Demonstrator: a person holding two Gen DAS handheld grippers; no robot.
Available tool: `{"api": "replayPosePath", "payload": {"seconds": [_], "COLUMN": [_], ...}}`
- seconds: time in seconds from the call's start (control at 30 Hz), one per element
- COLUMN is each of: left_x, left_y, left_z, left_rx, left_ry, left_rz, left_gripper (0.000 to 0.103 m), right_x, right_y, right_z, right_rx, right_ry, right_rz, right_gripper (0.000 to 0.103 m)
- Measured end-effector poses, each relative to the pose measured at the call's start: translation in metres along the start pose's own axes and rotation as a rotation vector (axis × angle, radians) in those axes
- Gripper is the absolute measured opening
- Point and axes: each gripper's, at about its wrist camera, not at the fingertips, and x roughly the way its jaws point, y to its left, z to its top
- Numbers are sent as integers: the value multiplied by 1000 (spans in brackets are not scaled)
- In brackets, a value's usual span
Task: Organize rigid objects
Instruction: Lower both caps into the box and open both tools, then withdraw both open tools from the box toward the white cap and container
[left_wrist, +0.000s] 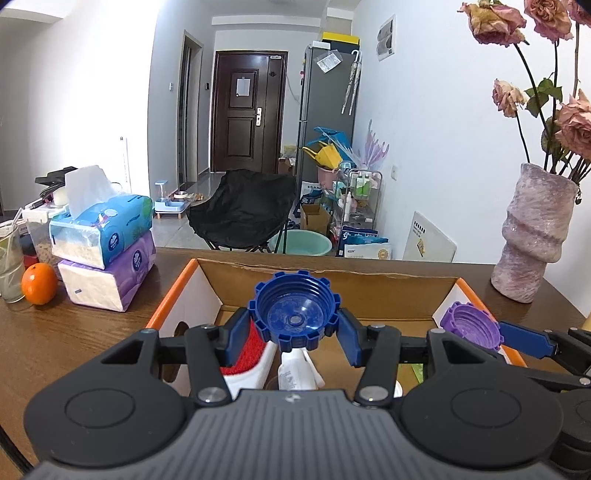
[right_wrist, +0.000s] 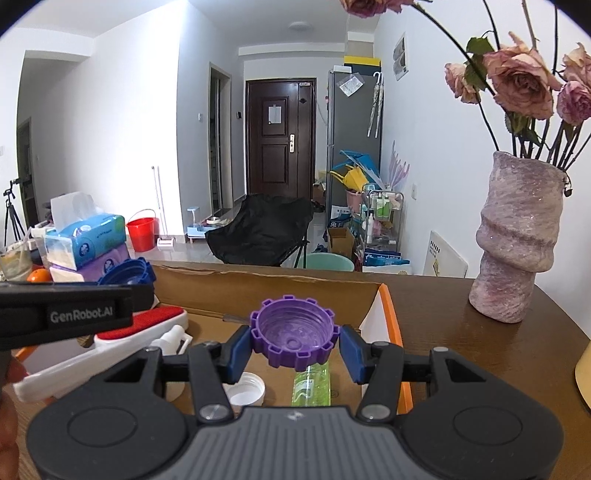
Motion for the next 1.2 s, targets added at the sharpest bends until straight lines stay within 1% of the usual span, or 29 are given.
{"api": "replayPosePath", "payload": {"seconds": [0.07, 0.1, 0.13, 0.17, 0.2, 0.23, 0.27, 0.3, 0.33, 0.37, 0.4, 0.77, 1.2], "left_x": [2, 3, 3, 3, 2, 0, -2, -4, -6, -9, -10, -11, -28], "left_y": [1, 3, 4, 4, 6, 6, 7, 8, 9, 10, 10, 12, 12], "left_z": [0, 0, 1, 1, 2, 2, 3, 4, 5, 6, 7, 7, 1], "left_rx": [1, 3, 4, 3, 0, 0, 2, 1, -3, -7, -6, -12, 12], "left_ry": [2, 1, -1, -3, -9, -19, -29, -36, -46, -54, -55, -51, -84], "left_rz": [3, 4, 5, 10, 20, 27, 31, 35, 41, 47, 44, 49, 66], "left_gripper": [53, 55, 61, 66, 79, 88, 92, 101, 103, 103, 103, 103, 103], "right_x": [4, 6, 6, 7, 7, 7, 6, 5, 5, 4, 4, 1, -18], "right_y": [-1, -2, -3, -4, -6, -7, -8, -9, -10, -12, -13, -14, -9], "right_z": [0, 0, 0, 0, 0, 0, 1, 1, 1, 2, 2, 2, -2], "right_rx": [-9, -11, -13, -10, -7, -4, -1, 4, 6, 10, 16, 20, -3], "right_ry": [12, 17, 18, 21, 21, 18, 14, 8, 5, 4, 2, 0, -23], "right_rz": [4, 7, 9, 5, 0, -5, -11, -18, -24, -29, -32, -31, -42], "right_gripper": [52, 51, 52, 59, 71, 78, 90, 95, 98, 102, 103, 103, 103]}}
